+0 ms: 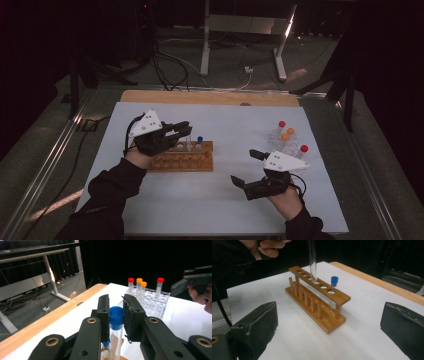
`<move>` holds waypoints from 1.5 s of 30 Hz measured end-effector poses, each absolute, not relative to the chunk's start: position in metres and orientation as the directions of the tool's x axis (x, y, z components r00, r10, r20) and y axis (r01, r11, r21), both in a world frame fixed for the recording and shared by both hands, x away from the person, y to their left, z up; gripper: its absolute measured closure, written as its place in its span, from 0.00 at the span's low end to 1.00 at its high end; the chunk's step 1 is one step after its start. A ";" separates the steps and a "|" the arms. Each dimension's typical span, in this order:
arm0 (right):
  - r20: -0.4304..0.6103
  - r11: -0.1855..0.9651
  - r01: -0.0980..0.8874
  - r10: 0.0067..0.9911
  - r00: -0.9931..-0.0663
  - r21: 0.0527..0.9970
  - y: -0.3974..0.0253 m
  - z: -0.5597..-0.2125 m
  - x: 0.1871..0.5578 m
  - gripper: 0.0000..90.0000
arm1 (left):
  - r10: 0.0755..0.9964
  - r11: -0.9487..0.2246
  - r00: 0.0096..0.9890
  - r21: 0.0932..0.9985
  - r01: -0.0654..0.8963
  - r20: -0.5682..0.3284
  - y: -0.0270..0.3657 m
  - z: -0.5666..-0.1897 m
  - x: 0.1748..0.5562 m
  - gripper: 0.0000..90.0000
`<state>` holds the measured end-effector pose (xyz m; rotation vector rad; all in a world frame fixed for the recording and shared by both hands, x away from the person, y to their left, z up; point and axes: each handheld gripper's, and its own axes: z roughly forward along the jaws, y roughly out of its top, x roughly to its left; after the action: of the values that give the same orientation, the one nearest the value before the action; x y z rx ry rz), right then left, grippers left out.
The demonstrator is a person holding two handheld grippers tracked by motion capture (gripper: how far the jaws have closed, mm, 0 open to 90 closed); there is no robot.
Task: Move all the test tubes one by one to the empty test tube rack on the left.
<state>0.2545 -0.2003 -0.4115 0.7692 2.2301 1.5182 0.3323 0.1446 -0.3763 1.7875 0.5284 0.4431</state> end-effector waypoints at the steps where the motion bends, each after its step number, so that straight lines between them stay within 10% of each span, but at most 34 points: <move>1: 0.028 0.282 0.245 0.603 -0.798 0.927 -0.200 -0.411 0.254 0.01 | 0.571 -0.239 0.820 0.962 0.130 0.031 0.145 -0.378 0.335 0.86; 45: 0.026 0.293 0.248 0.597 -0.802 0.923 -0.203 -0.413 0.254 0.01 | 0.644 -0.270 0.765 0.927 0.260 -0.027 0.129 -0.451 0.354 0.86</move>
<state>0.2541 -0.2030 -0.4125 0.7655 2.2427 1.5123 0.3535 0.1288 -0.4511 1.8531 0.6951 0.4330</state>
